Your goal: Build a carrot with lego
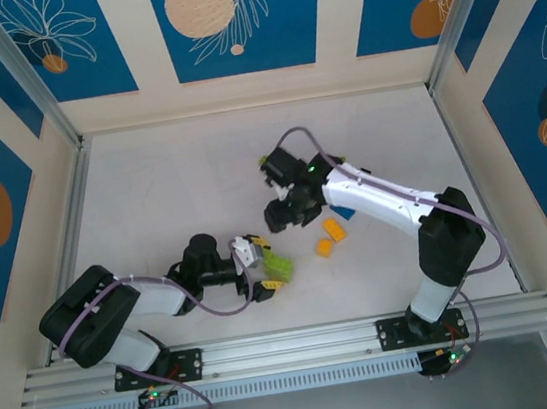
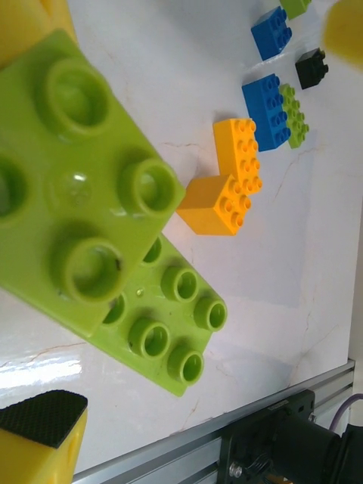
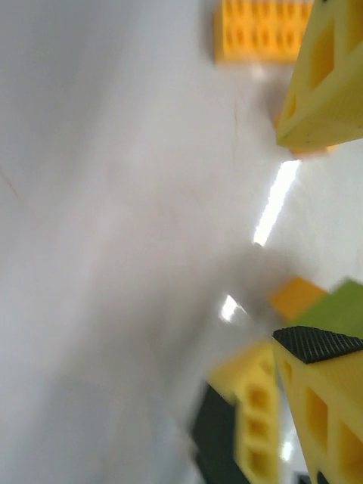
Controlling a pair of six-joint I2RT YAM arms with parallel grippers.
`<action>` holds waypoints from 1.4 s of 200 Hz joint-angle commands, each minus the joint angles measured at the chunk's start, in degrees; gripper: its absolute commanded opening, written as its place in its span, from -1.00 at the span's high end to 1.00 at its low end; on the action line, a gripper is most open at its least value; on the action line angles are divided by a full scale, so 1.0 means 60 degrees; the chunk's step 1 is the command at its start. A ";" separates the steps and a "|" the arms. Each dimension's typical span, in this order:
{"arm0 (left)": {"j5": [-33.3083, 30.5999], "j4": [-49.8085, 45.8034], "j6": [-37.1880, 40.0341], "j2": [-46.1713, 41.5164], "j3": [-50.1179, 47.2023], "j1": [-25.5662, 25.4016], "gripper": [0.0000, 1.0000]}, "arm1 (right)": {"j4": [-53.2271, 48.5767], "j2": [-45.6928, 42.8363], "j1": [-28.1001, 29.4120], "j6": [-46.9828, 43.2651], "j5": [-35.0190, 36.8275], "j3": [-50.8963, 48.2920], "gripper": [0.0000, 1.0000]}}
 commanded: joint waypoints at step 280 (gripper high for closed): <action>0.1259 0.0168 0.0221 0.0311 0.0123 0.0150 -0.24 | -0.0396 0.5994 -0.4881 -0.1562 0.0000 0.5487 -0.22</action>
